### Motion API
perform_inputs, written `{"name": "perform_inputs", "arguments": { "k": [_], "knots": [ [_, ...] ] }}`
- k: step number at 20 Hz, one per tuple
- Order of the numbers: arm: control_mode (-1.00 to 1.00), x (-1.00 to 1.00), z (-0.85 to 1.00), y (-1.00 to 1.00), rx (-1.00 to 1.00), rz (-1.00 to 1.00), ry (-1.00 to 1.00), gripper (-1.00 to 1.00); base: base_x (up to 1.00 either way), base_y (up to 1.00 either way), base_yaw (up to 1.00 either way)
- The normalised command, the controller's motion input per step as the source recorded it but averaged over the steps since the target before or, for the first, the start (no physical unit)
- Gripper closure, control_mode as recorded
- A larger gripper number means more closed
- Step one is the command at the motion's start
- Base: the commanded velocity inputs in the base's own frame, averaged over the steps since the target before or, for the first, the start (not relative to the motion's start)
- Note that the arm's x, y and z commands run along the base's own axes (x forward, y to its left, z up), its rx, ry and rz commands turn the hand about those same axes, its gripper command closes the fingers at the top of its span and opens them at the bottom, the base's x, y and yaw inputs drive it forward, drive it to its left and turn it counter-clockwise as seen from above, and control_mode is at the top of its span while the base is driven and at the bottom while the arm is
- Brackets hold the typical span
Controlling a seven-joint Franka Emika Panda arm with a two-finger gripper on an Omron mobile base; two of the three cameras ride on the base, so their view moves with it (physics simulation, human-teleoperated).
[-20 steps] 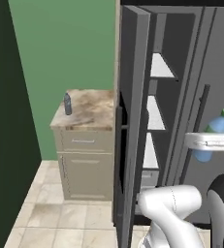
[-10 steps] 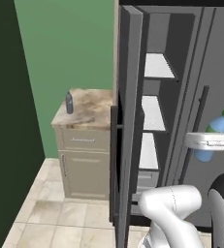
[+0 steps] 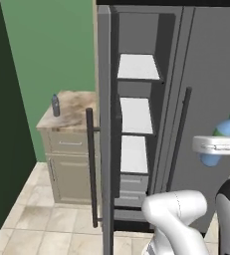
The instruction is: Take the bottled waters from the counter and place them in the freezer to freeze. Close the freezer door after placing the bottles.
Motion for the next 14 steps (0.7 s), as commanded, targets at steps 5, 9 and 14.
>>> {"name": "perform_inputs", "arguments": {
  "k": [5, 9, 14],
  "knots": [
    [1.00, 0.00, 0.00, 0.00, 0.00, 0.00, 0.00, 1.00, 0.46, -0.02, 0.00],
    [1.00, 0.00, 0.00, 0.00, 0.00, 0.00, 0.00, 1.00, 0.52, -0.15, 0.00],
    [1.00, 0.00, 0.00, 0.00, 0.00, 0.00, 0.00, 1.00, 0.42, -0.23, 0.00]
  ]
}}
